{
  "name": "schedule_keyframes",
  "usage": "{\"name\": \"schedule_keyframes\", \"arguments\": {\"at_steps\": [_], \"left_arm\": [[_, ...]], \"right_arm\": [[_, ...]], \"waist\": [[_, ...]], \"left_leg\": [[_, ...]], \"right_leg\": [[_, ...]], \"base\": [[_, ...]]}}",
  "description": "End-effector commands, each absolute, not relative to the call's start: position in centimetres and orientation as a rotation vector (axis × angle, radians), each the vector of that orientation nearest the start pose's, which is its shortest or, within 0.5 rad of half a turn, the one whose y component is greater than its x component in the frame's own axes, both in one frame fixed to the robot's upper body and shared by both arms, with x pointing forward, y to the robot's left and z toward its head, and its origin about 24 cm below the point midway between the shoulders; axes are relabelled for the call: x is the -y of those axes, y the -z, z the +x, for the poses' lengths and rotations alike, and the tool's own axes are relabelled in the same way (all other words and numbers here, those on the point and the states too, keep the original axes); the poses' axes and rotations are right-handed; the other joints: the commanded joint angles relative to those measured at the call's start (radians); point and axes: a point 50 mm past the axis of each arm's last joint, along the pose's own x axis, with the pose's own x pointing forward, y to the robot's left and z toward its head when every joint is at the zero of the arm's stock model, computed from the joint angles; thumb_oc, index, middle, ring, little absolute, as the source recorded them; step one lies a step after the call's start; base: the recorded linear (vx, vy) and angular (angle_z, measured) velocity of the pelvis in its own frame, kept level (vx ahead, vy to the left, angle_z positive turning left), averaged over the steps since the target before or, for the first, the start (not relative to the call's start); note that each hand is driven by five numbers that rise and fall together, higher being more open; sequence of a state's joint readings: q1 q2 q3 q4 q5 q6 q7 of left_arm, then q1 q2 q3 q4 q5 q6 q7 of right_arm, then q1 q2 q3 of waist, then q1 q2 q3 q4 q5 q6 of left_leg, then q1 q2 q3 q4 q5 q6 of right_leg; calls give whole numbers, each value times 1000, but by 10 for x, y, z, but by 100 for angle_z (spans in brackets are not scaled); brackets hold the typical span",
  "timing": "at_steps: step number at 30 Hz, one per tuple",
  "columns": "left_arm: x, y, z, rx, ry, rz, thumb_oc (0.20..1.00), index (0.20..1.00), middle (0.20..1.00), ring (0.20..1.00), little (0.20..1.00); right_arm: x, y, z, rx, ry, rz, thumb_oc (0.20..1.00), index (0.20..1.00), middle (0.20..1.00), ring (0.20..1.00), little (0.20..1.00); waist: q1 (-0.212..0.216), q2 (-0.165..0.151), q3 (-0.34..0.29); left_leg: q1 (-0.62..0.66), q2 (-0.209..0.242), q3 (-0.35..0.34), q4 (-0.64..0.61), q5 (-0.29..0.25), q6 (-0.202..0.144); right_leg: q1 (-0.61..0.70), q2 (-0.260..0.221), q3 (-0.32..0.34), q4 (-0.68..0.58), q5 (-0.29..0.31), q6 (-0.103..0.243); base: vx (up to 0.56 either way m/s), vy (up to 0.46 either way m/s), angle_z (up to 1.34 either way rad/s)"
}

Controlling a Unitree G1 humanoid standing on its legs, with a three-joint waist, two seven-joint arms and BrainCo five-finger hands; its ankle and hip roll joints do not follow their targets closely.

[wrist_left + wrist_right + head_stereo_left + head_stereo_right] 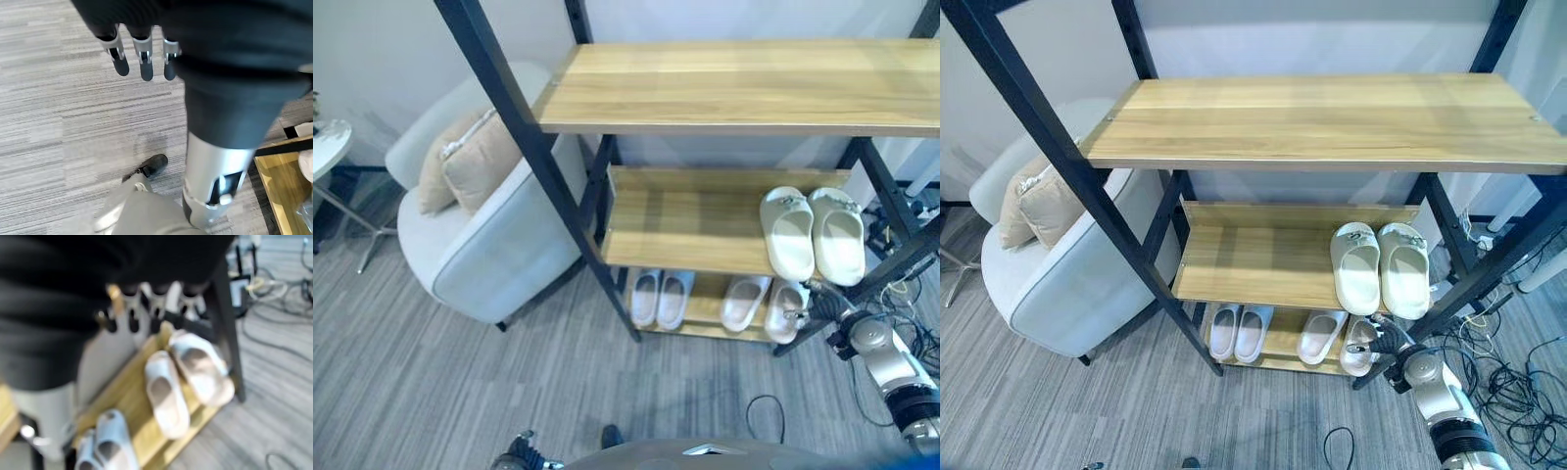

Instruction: Arrange the slippers neatly on the shoe rack.

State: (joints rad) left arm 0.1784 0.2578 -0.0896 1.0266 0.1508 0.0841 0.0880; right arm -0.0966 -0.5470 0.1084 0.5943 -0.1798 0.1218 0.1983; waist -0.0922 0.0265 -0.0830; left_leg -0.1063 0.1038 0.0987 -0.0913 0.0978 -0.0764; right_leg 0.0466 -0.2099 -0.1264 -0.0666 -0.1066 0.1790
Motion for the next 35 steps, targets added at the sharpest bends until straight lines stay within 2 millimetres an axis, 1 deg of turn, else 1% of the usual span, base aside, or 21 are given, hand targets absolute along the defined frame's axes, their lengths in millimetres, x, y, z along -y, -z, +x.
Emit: {"name": "schedule_keyframes", "arguments": {"at_steps": [1,5,8,9,10,11,12,13,14,15,16,19,20,22,23,26,27,28,30,32,35], "left_arm": [[-261,158,44,-1330,-88,503,1000,1000,1000,1000,1000],[-255,161,44,-1345,-71,491,1000,1000,1000,1000,1000],[-248,164,44,-1358,-65,430,1000,1000,1000,1000,1000],[-246,165,43,-1362,-54,416,1000,1000,1000,1000,1000],[-241,166,44,-1358,-41,371,1000,1000,1000,1000,1000],[-239,167,43,-1358,-41,348,1000,1000,1000,1000,1000],[-237,167,43,-1354,-51,332,1000,1000,1000,1000,1000],[-236,168,43,-1355,-56,325,1000,1000,1000,1000,1000],[-236,168,43,-1355,-56,325,1000,1000,1000,1000,1000],[-234,169,38,-1367,-78,280,1000,1000,1000,1000,1000],[-234,169,38,-1366,-78,280,1000,1000,1000,1000,1000],[-230,171,37,-1371,-114,213,1000,1000,1000,1000,1000],[-227,172,35,-1377,-132,180,1000,1000,1000,1000,1000],[-226,172,34,-1377,-166,133,1000,1000,1000,1000,1000],[-226,172,34,-1377,-166,133,1000,1000,1000,1000,1000],[-223,173,31,-1378,-218,54,1000,1000,1000,1000,1000],[-222,174,28,-1383,-246,5,1000,1000,1000,1000,1000],[-222,174,28,-1383,-246,5,1000,1000,1000,1000,1000],[-218,176,22,-1402,-285,-83,1000,1000,1000,1000,1000],[-216,176,19,-1408,-298,-125,1000,1000,1000,1000,1000],[-215,177,16,-1426,-301,-149,1000,1000,1000,1000,1000]], "right_arm": [[286,51,228,-675,-83,-623,1000,1000,1000,1000,1000],[277,78,206,-749,-79,-560,1000,1000,1000,1000,1000],[272,101,179,-832,-64,-504,1000,1000,1000,1000,1000],[272,108,169,-861,-51,-476,1000,1000,1000,1000,1000],[277,117,150,-913,-14,-442,1000,1000,1000,1000,1000],[280,121,141,-938,14,-422,1000,1000,1000,1000,1000],[286,129,120,-999,79,-385,1000,1000,1000,1000,1000],[288,131,114,-1020,98,-372,1000,1000,1000,1000,1000],[288,131,114,-1019,98,-372,1000,1000,1000,1000,1000],[289,139,91,-1092,144,-314,1000,1000,1000,1000,1000],[289,139,91,-1092,144,-314,1000,1000,1000,1000,1000],[288,149,58,-1201,198,-217,1000,1000,1000,1000,1000],[283,154,40,-1262,215,-152,1000,1000,1000,1000,1000],[277,158,20,-1330,225,-89,1000,1000,1000,1000,1000],[277,158,20,-1330,225,-89,1000,1000,1000,1000,1000],[267,162,-4,-1394,300,70,1000,1000,1000,1000,1000],[258,164,-25,-1453,347,168,1000,1000,1000,1000,1000],[258,164,-25,-1453,347,168,1000,1000,1000,1000,1000],[248,164,-55,-1551,375,233,1000,1000,1000,1000,1000],[242,165,-60,-1574,379,260,1000,1000,1000,1000,1000],[238,166,-59,-1576,387,278,1000,1000,1000,1000,1000]], "waist": [[14,-45,-11],[9,-44,-20],[5,-44,-27],[4,-43,-30],[0,-41,-33],[-1,-40,-36],[-7,-39,-41],[-8,-40,-41],[-8,-40,-41],[-13,-42,-44],[-12,-42,-43],[-17,-46,-47],[-20,-49,-51],[-22,-52,-54],[-22,-53,-53],[-27,-56,-58],[-29,-59,-65],[-29,-59,-65],[-32,-61,-73],[-31,-62,-77],[-31,-61,-81]], "left_leg": [[-23,6,-61,4,-32,14],[-15,5,-58,4,-35,15],[-10,6,-58,4,-36,15],[-7,6,-57,4,-36,15],[-1,7,-56,4,-36,15],[2,8,-56,4,-36,15],[10,9,-54,4,-36,15],[15,9,-53,4,-37,14],[15,9,-53,4,-37,14],[26,11,-48,4,-38,13],[27,11,-48,4,-38,13],[42,15,-45,4,-39,10],[55,17,-40,4,-43,9],[67,21,-36,4,-46,7],[68,21,-35,4,-47,7],[78,25,-27,4,-50,5],[82,27,-22,4,-52,3],[83,27,-22,4,-53,3],[87,29,-16,4,-55,2],[90,30,-14,4,-56,1],[97,31,-14,4,-56,1]], "right_leg": [[-72,-33,11,-21,119,38],[-67,-32,12,-21,120,38],[-63,-29,12,-21,121,38],[-62,-28,11,-21,123,38],[-62,-27,12,-21,126,38],[-61,-26,12,-21,127,38],[-56,-23,15,-21,126,38],[-52,-23,16,-21,126,37],[-51,-23,16,-21,126,37],[-44,-19,20,-21,124,36],[-44,-19,20,-21,124,36],[-32,-14,24,-21,121,33],[-24,-10,32,-21,119,32],[-18,-8,38,-21,116,31],[-17,-8,38,-21,116,31],[-19,-5,49,-21,119,31],[-22,-5,55,-21,121,33],[-22,-5,55,-21,121,33],[-24,-4,60,-21,120,34],[-22,-1,62,-21,119,33],[-13,0,63,-21,116,30]], "base": [[0,0,0],[-8,5,0],[-31,21,1],[-53,42,1],[-56,49,0],[-89,60,-3],[-76,45,-4],[-58,32,-7],[-53,31,-4],[-38,21,-3],[-65,38,-1],[-56,42,-3],[-47,46,-5],[-37,29,-6],[-26,15,-13],[-33,21,-11],[-37,20,-9],[-48,21,-8],[-31,17,-6],[-21,17,-6],[-18,10,-8]]}}
